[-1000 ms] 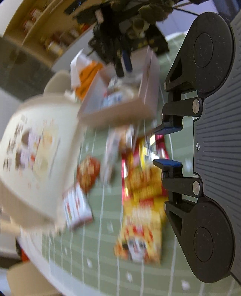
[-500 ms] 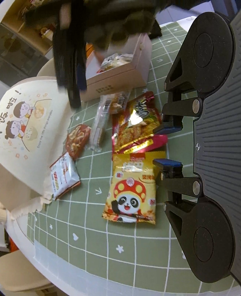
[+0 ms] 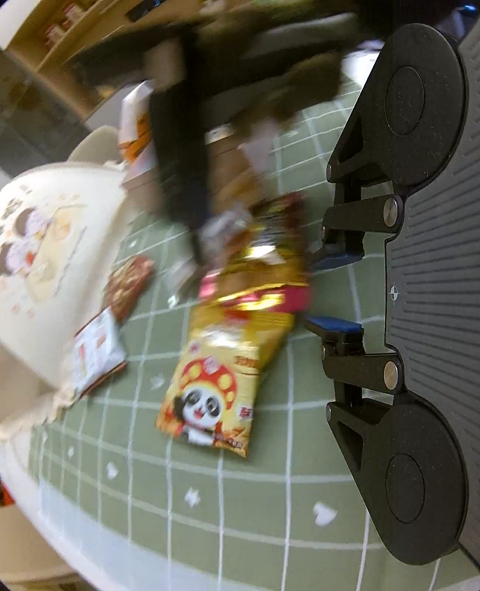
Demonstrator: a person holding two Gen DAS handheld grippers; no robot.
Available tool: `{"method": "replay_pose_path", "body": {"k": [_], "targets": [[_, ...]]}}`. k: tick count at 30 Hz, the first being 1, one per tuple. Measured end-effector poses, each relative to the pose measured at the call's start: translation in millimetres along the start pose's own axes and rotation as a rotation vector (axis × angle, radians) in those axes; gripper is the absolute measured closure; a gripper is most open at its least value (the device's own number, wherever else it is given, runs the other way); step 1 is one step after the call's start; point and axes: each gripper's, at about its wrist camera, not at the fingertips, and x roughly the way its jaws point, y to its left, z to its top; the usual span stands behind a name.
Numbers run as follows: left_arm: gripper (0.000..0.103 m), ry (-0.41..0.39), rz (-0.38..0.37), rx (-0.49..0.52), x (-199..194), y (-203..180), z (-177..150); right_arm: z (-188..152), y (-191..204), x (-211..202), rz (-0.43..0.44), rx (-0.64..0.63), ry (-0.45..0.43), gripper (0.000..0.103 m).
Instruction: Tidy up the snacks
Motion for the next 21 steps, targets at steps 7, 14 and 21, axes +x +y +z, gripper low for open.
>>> {"method": "replay_pose_path", "body": {"k": [7,14,21], "targets": [[0.071,-0.054,0.105,-0.05,-6,5,18,-62,12,-27,-0.028,-0.112,-0.045,0.06],[0.071,-0.078,0.139,-0.024,-5,-11,60,-82,4,-52,-0.102,-0.116,-0.159,0.056],[0.071,0.029,0.151,0.148,51,-57,96,-109,-12,-82,-0.203,-0.045,-0.269,0.054]]}}
